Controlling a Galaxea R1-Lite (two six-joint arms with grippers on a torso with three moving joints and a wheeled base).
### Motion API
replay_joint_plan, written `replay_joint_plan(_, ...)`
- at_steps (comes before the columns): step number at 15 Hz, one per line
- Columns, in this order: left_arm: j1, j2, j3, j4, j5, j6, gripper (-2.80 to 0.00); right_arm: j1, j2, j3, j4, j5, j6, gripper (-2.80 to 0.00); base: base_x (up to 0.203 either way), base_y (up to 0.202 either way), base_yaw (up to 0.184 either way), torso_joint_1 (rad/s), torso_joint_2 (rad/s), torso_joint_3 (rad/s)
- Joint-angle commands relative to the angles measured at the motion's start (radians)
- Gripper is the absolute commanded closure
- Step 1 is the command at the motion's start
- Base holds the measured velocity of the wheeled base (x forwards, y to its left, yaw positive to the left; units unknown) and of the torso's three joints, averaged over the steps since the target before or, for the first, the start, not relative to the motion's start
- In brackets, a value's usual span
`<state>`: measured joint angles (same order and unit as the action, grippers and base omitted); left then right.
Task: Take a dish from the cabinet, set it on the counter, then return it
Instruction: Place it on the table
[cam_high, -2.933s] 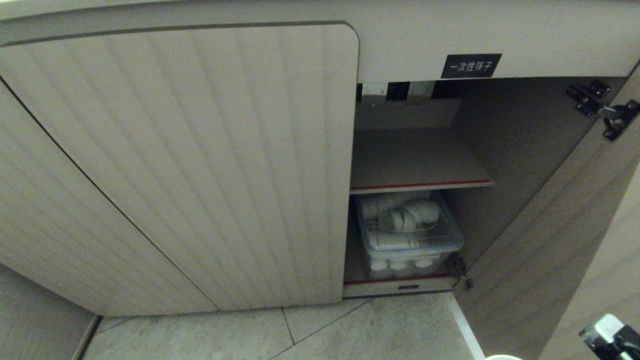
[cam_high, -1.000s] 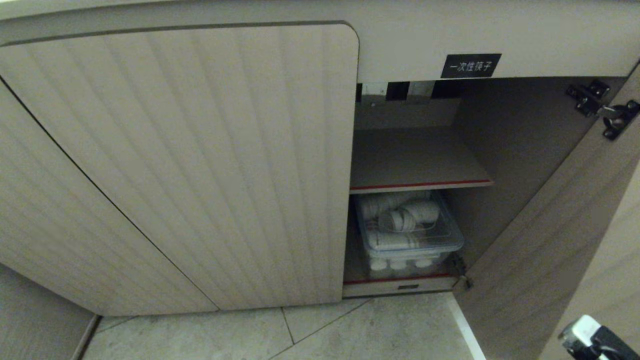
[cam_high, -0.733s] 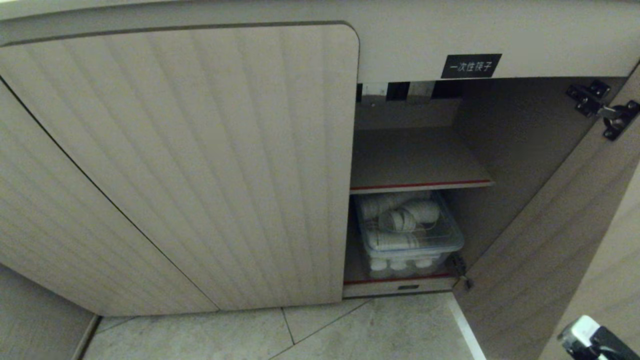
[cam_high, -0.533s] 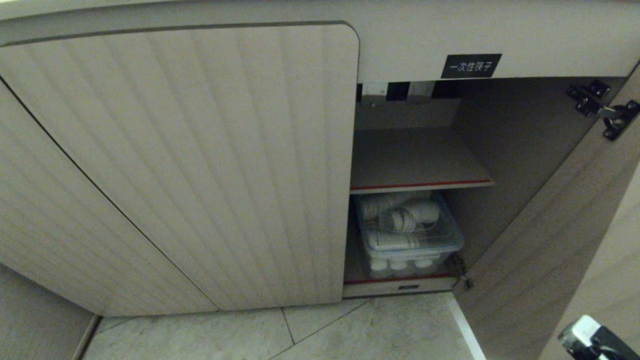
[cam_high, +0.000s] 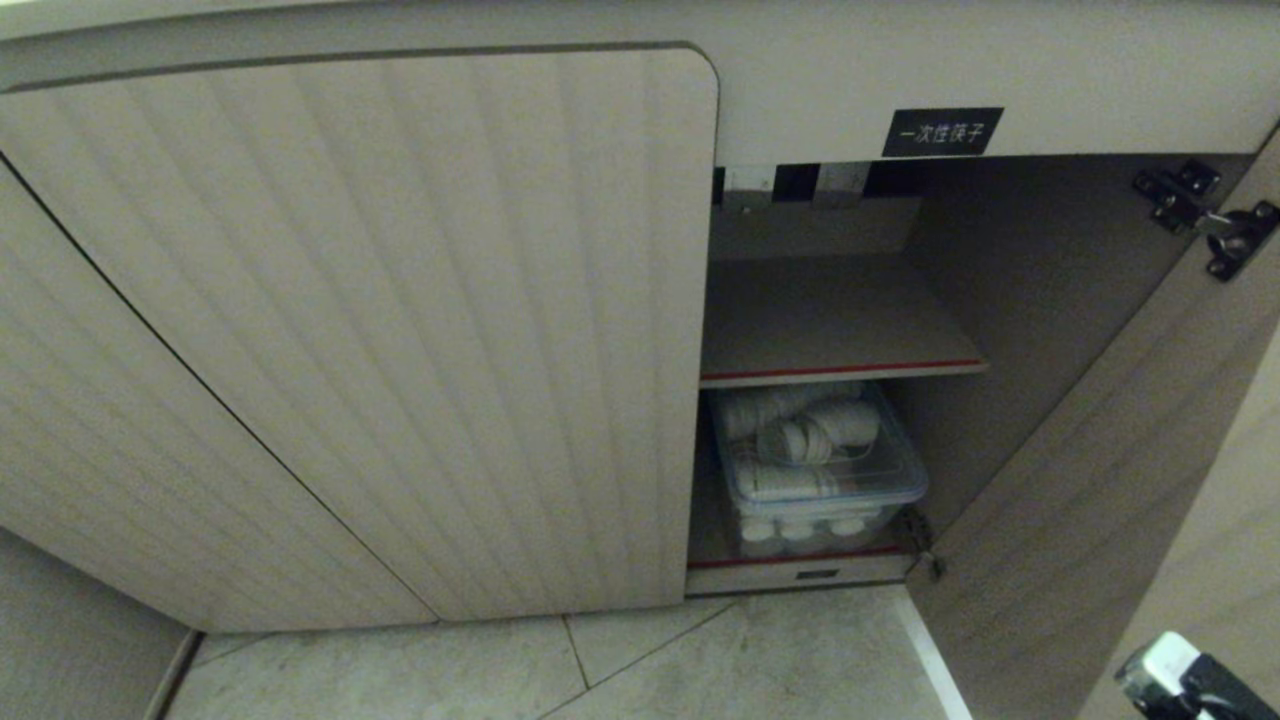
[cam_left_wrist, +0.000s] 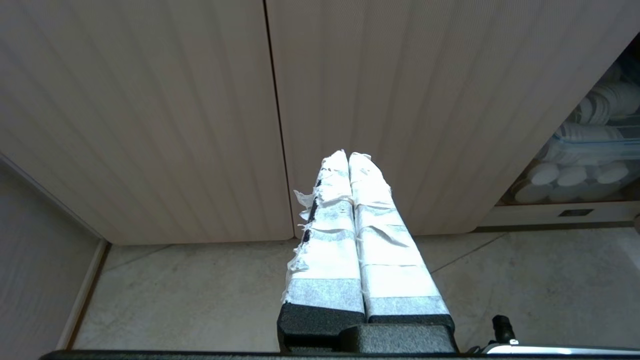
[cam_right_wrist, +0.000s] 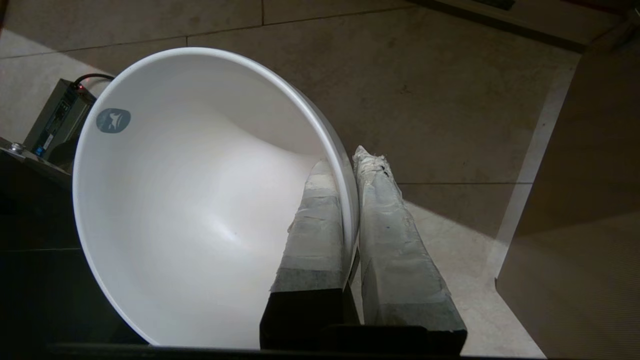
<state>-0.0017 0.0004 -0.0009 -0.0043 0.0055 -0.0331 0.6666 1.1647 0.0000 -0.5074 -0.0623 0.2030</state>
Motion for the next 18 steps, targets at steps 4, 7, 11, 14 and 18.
replay_joint_plan(4,0.000,0.000,0.001,0.000,0.001,-0.001,0.00,0.007,0.004,0.000,-0.005,-0.002,0.015,0.00,0.000,0.000,0.000,0.015,-0.12,-0.109)
replay_joint_plan(7,0.000,0.000,-0.001,0.000,0.001,-0.001,0.00,0.007,0.001,0.000,-0.003,-0.004,0.013,0.00,0.000,0.000,0.000,0.089,-0.25,-0.317)
replay_joint_plan(11,0.000,0.000,-0.001,0.000,0.001,-0.001,0.00,0.007,-0.003,0.000,-0.003,-0.005,0.012,0.00,0.000,0.000,0.000,0.108,-0.52,-0.307)
replay_joint_plan(14,0.000,0.000,0.001,0.000,0.001,-0.001,0.00,0.007,-0.003,0.000,-0.003,-0.007,0.012,0.00,0.000,0.000,0.000,0.149,-0.47,-0.305)
replay_joint_plan(18,0.000,0.000,0.000,0.000,0.001,-0.001,0.00,0.007,-0.003,0.000,0.000,-0.007,0.013,0.00,0.000,0.000,0.000,0.173,-0.49,-0.301)
